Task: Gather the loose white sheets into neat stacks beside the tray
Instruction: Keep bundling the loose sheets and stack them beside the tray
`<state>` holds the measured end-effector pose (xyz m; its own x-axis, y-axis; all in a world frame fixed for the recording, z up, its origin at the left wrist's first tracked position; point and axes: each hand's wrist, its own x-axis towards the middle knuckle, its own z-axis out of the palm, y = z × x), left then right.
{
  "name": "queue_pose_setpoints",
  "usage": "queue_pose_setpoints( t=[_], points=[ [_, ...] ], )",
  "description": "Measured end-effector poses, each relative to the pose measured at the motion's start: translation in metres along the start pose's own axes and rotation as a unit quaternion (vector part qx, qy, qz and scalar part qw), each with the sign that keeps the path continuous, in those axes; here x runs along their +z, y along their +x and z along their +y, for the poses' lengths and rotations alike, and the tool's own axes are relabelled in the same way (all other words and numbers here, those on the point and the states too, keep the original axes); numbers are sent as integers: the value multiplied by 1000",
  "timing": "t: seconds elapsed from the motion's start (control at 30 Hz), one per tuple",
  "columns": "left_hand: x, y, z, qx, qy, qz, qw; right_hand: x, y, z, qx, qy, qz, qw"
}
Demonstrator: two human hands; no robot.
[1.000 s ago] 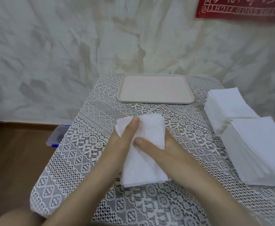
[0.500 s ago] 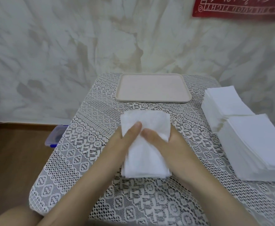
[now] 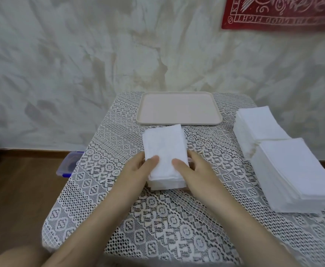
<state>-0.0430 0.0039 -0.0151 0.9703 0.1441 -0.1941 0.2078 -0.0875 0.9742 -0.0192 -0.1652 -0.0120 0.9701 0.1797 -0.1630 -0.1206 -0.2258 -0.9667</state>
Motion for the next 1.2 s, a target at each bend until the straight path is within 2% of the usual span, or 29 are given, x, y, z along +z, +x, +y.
queue_pose_setpoints(
  t=[0.17, 0.37, 0.47, 0.87, 1.2],
  points=[
    [-1, 1, 4, 9, -4, 27, 1000, 1, 2, -4, -20, -36, -14, 999],
    [-5, 11, 14, -9, -12, 42, 999, 3, 9, -15, 17, -1, -7, 1000],
    [-9, 27, 26, -4, -22, 47, 999, 2, 25, -24, 8, 2, 13, 1000],
    [-39, 171, 78, 9, -2, 35, 999, 7, 161, -84, 13, -10, 44, 999],
    [-41, 264, 83, -17, 65, 37, 997, 12, 267, -70, 40, -15, 60, 997]
  ],
)
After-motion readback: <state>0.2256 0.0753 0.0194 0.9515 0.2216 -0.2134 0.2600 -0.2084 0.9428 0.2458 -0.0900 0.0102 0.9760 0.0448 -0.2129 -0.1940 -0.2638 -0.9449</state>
